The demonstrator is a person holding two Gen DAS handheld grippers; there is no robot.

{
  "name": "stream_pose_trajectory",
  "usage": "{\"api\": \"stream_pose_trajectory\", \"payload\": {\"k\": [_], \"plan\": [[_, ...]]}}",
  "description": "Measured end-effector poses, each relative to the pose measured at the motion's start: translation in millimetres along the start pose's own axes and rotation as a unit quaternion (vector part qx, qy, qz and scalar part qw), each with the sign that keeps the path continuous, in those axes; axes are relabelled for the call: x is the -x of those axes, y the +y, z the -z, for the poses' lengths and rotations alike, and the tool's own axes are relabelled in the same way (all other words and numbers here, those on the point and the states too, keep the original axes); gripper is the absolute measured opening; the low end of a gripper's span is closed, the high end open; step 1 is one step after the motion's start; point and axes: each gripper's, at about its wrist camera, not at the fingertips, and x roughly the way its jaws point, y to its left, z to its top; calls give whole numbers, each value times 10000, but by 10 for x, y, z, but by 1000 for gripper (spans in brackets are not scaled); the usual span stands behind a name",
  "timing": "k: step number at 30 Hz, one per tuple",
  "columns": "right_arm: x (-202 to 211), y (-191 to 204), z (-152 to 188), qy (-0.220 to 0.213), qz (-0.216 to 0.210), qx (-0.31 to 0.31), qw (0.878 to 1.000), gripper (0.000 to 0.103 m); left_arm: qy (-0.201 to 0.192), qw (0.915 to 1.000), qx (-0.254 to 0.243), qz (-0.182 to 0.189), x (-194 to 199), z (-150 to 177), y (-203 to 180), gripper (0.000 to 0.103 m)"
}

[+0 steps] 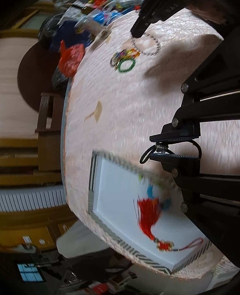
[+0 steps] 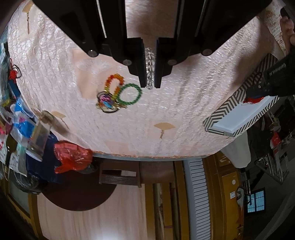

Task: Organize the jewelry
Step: 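Carry the hair tie and clear bracelet to the white tray with both tools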

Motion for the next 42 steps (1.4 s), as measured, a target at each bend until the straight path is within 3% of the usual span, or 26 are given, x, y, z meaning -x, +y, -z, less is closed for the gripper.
{"api": "stream_pose_trajectory", "payload": {"k": [9, 15, 29, 36, 42], "plan": [[-157, 551, -228, 49, -490, 225, 9985, 8, -108, 9959, 683, -579, -45, -19, 992, 23], [-299, 1100, -452, -10, -923, 543, 9942, 8, 47, 9912, 903, -963, -250, 94, 1388, 23], [-801, 2270, -758, 325, -2142, 957, 9715, 8, 457, 9860, 1198, -1069, -507, 402, 1672, 23], [-1281, 2389, -532, 1022, -2396, 734, 9627, 8, 442, 9870, 1157, -1026, -496, 420, 1628, 23], [-1336, 2369, -357, 1165, -2473, 763, 9589, 8, 465, 9862, 1213, -1029, -504, 404, 1621, 28]]}}
